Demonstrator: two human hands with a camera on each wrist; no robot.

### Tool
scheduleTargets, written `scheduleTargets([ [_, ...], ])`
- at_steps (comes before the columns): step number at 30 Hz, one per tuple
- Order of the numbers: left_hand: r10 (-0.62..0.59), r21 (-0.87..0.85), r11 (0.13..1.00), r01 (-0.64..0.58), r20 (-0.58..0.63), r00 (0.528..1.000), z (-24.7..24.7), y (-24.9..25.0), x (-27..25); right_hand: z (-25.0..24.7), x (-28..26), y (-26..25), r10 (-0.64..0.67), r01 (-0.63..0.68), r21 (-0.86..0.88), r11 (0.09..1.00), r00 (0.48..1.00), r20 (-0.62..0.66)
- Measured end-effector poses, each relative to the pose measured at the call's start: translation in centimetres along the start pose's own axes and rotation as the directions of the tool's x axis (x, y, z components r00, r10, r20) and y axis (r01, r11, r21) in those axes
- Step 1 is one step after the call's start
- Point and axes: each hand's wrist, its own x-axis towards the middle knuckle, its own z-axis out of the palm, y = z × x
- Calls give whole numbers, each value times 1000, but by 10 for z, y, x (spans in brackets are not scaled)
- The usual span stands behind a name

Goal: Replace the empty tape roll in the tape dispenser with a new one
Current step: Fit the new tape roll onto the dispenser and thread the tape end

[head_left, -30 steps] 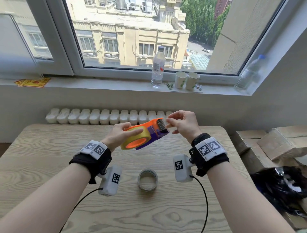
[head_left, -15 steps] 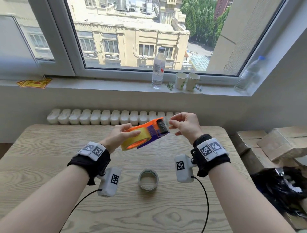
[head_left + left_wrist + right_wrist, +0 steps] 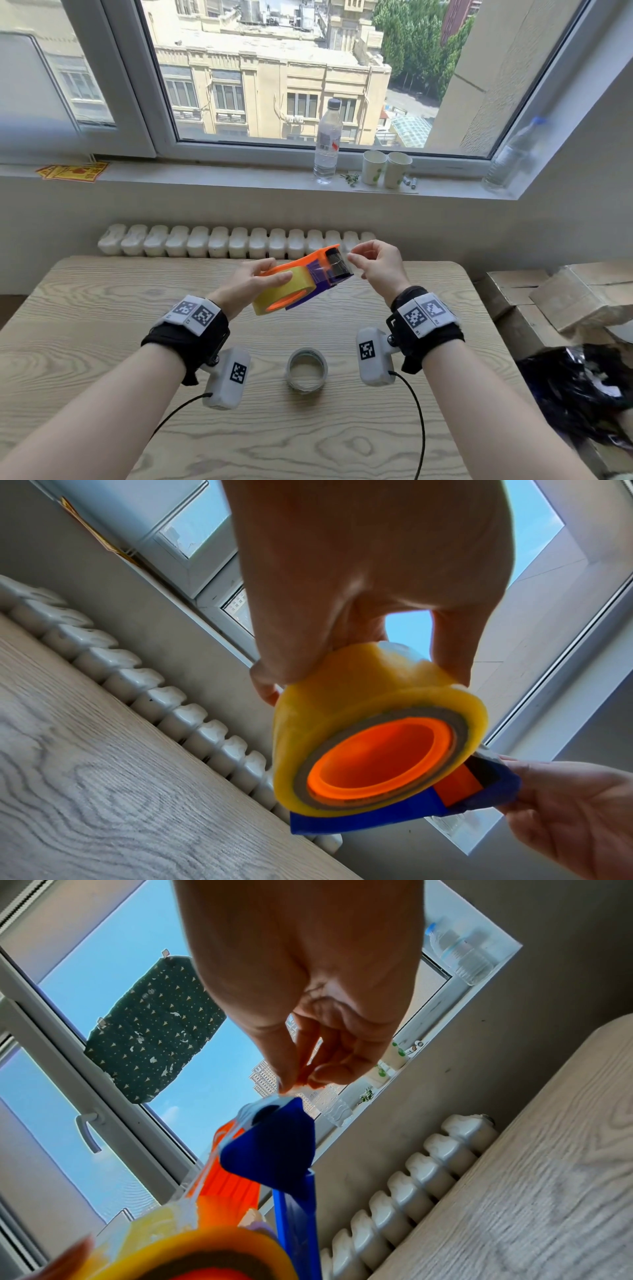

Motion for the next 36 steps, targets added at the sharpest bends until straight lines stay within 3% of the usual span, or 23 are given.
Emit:
scheduleTargets([
  [6,-7,-52,999,6,-22,1000,-3,-5,0,4,-3,-1,27,-25,81,996,999,-30],
  [10,-13,-99,995,8,-49,999,-3,-1,1,6,-5,-7,80,-84,184,979,996,34],
  [15,-20,-121,992,17,-26,999,-2,4,1,14,-7,-6,68,-82,117,990,990,120],
  [24,-51,-133,990,46,-32,998,-3,5,-2,16,-4,-2,115,-124,73,990,987,116],
  [29,-84,-166,984,68,-94,992,-2,4,0,15,-10,-1,142,-178,211,961,974,177],
  [36,-113,-305,950,61,-157,981,7,15,5,25,-17,10,123,-168,192,967,965,230],
])
